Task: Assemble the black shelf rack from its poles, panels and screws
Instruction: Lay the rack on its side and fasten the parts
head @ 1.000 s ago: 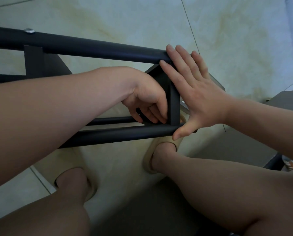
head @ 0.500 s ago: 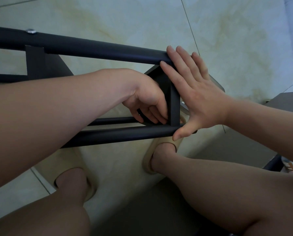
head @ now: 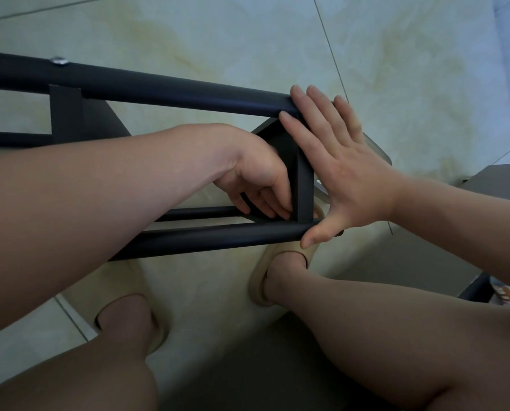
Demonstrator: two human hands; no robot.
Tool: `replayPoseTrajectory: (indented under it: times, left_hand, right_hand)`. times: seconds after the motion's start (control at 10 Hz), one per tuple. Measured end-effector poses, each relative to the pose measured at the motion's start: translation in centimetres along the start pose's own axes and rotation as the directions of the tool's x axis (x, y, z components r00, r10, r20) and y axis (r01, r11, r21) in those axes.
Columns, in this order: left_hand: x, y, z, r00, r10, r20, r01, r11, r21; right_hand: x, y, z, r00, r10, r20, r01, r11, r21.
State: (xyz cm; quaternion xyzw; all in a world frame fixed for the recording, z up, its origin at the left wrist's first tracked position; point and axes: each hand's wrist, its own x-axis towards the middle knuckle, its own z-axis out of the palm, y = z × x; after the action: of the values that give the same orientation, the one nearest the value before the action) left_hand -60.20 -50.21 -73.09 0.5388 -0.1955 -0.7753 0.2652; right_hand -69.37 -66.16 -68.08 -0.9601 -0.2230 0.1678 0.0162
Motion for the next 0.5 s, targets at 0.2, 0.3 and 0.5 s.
replayPoseTrajectory:
  times: [0.2,0.3,0.5]
  left_hand:
    - [-0.31,0.15,-0.07,0.997,-0.039,0.064,0.037,0.999,0.029]
    - [-0.2,0.05,0.01,0.999,-0.037,0.021,0.037,0.999,0.02]
    - [-0.21,0.09,-0.14,0.999,-0.022,0.023,0.022,0.999,0.029]
  right_hand:
    - [0.0,0.03,0.07,1.0,0.0,-0.004,0.0,1.0,0.005]
    - [0.03,0.06,0.16,1.0,-0.002,-0.012,0.002,1.0,0.008]
    - [0.0,0.08,0.25,1.0,-0.005,-0.014,0.005,1.0,0.0]
